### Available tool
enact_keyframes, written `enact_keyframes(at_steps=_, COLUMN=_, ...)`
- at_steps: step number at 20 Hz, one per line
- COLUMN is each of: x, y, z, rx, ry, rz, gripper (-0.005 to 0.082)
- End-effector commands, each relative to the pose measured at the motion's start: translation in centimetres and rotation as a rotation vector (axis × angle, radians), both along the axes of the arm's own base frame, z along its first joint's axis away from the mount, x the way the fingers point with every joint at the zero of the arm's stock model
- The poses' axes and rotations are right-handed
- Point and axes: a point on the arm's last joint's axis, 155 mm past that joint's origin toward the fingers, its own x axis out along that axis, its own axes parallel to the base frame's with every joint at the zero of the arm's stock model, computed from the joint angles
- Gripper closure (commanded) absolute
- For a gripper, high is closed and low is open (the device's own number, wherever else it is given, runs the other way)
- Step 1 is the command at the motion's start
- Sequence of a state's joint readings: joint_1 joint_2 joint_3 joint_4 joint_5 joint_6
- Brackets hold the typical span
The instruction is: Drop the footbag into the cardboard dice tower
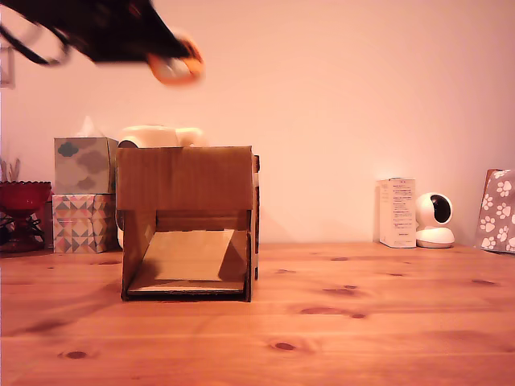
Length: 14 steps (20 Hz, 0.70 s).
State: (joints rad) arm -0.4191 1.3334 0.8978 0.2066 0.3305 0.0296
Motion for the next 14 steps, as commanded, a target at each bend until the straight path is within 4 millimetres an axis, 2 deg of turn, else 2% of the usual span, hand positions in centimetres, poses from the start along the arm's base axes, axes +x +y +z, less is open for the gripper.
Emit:
enact_keyframes(at_steps=1, x=1.1, y=-0.5, z=-0.5, rx=0.021, ry=0.034, rz=0.0, gripper=0.0624)
enact_keyframes(at_steps=6, x=4.7, y=-1.0, z=-2.0, rx=0.067, ry=0.102, rz=0.017, gripper=0.0624)
enact_keyframes(at_steps=9, x=5.6, y=-0.7, z=-3.4, rx=0.095, ry=0.145, rz=0.028, gripper=0.0623)
enact_keyframes(at_steps=11, x=5.7, y=-0.5, z=-3.3, rx=0.094, ry=0.144, rz=0.032, gripper=0.0603)
enact_keyframes(at_steps=12, x=5.9, y=-0.4, z=-3.1, rx=0.091, ry=0.135, rz=0.035, gripper=0.0537)
enact_keyframes(at_steps=13, x=6.0, y=-0.3, z=-2.8, rx=0.087, ry=0.127, rz=0.038, gripper=0.0382)
enact_keyframes(at_steps=14, x=6.0, y=-0.4, z=-2.7, rx=0.087, ry=0.127, rz=0.037, gripper=0.0172)
